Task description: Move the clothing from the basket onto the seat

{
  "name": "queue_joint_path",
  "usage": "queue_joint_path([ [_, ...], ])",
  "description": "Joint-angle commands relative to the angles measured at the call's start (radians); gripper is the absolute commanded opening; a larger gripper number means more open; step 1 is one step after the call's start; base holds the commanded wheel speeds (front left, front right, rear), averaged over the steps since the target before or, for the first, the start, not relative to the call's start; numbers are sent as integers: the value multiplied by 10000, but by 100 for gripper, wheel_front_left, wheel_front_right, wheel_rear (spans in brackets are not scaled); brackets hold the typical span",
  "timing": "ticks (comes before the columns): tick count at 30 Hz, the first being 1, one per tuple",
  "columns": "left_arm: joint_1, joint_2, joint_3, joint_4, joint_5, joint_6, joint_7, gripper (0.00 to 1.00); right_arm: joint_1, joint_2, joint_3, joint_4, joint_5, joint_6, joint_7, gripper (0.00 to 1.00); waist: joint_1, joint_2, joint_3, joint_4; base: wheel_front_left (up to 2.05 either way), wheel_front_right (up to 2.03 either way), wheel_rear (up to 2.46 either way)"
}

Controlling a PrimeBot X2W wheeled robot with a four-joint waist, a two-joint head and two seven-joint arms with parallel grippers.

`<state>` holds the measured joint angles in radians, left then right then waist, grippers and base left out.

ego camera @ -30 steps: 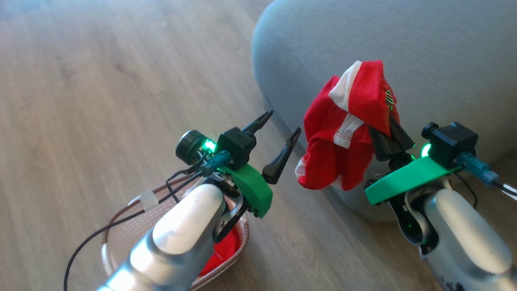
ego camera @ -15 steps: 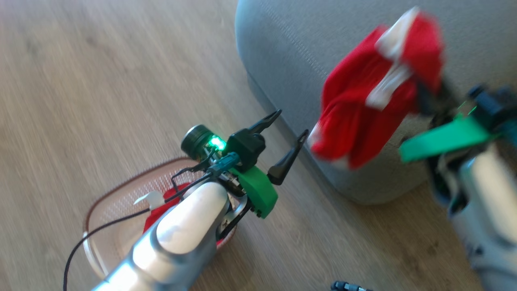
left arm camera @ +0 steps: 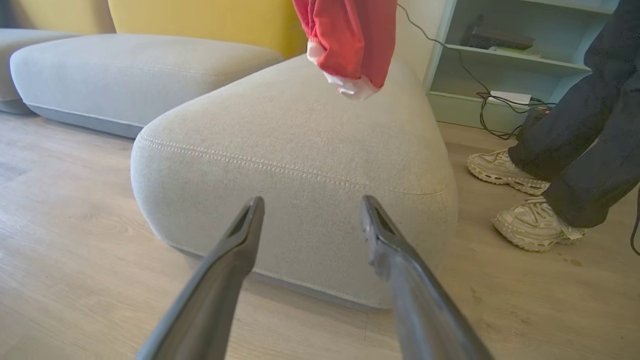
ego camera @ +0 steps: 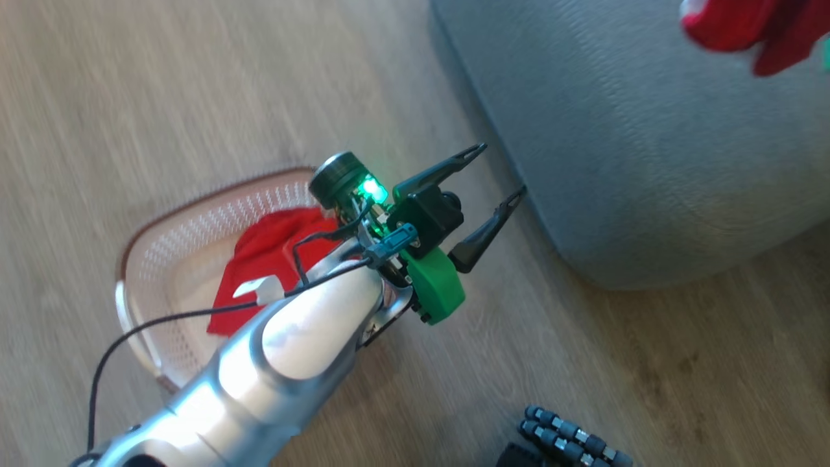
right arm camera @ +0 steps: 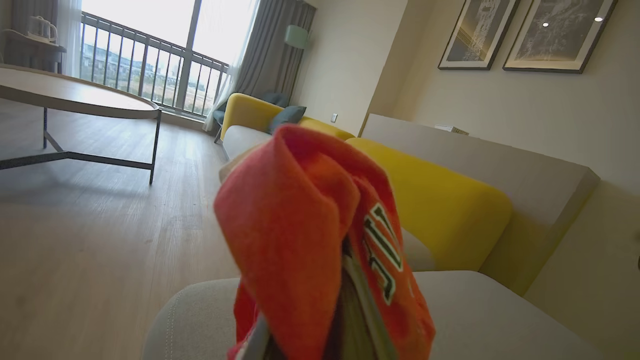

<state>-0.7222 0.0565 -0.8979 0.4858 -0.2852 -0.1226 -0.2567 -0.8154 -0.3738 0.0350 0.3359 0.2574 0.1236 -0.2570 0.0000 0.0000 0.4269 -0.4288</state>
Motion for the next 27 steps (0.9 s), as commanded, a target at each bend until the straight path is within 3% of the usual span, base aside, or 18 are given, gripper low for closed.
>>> queue_joint_path([
  [1, -394, 76, 127, -294, 88, -7, -51, 100, -483, -440, -259, 63, -164, 71, -48, 0, 0, 0, 687, 429, 0, 0, 0],
  [16, -633, 611, -269, -675, 176, -23, 153, 100, -3801, -2112, -2789, 3435, -1432, 71, -48, 0, 0, 0, 2540, 1173, 0, 0, 0],
  [27, -338, 1204, -388, -1247, 212, 179, 409, 100, -5458, -2133, -4701, 5573, -2122, 71, -21, 0, 0, 0, 3586, 1563, 0, 0, 0],
])
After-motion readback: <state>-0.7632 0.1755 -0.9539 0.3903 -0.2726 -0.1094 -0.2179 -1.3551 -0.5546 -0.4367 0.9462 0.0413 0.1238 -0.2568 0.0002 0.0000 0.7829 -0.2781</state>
